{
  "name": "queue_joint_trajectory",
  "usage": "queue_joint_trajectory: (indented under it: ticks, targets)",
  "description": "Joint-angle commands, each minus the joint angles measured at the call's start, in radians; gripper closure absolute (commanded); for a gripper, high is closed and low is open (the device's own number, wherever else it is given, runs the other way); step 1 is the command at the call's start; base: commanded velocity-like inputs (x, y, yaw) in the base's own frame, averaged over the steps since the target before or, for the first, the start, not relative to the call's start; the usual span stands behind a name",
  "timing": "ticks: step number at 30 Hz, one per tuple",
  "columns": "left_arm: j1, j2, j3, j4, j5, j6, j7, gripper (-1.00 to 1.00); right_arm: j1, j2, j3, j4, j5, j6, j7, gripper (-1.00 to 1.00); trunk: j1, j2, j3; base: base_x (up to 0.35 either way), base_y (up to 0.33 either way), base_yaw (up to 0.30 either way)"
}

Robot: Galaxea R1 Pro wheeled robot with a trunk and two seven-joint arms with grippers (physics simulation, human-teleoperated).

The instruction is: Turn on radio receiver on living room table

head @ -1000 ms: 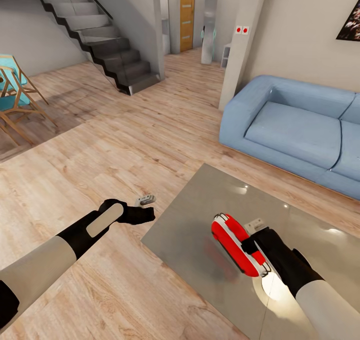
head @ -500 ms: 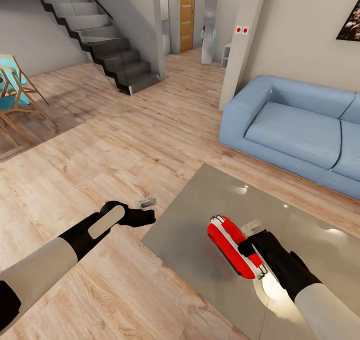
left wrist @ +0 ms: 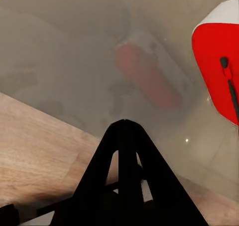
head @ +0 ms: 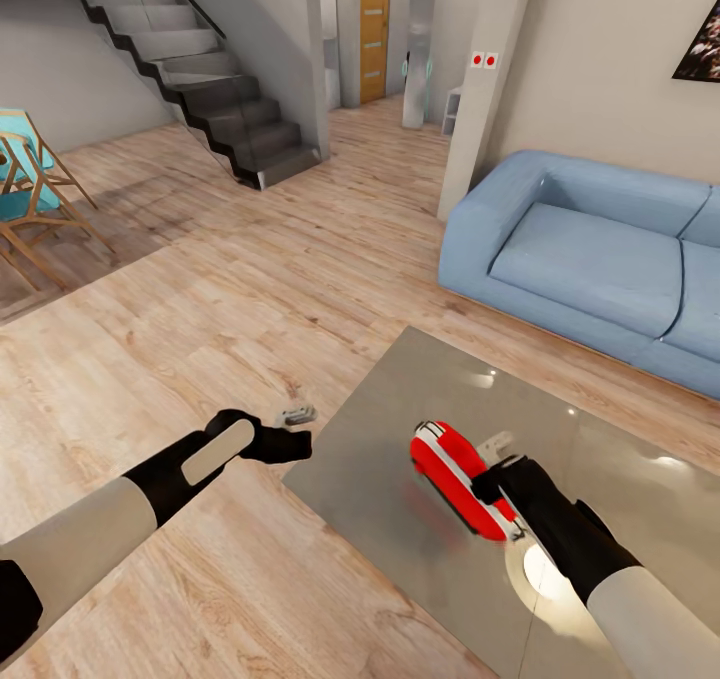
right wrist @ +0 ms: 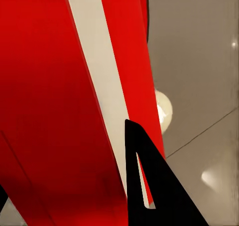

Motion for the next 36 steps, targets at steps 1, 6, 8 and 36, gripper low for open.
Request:
queue_joint_trajectory:
  ticks: [1, 6, 8, 36]
  targets:
    - [0.0, 0.0, -0.006, 0.0, 0.0, 0.0, 0.0, 1.0, 0.0, 0.0, 0.0, -0.006, 0.0, -0.001, -0.004, 1.0, 0.0, 0.0, 0.0, 0.0, 0.0, 0.0]
    - [0.0, 0.001, -0.032, 0.0, 0.0, 0.0, 0.0, 1.0, 0.0, 0.0, 0.0, -0.021, -0.001, -0.024, -0.031, 1.0, 0.0, 0.0, 0.0, 0.0, 0.0, 0.0]
    - [0.0, 0.001, -0.032, 0.0, 0.0, 0.0, 0.0, 1.0, 0.0, 0.0, 0.0, -0.027, -0.005, -0.035, -0.041, 1.0, 0.0, 0.0, 0.0, 0.0, 0.0, 0.0]
    - [0.0, 0.001, -0.033, 0.0, 0.0, 0.0, -0.001, 1.0, 0.0, 0.039, 0.005, 0.128, -0.016, -0.093, -0.121, 1.0, 0.0, 0.0, 0.0, 0.0, 0.0, 0.0]
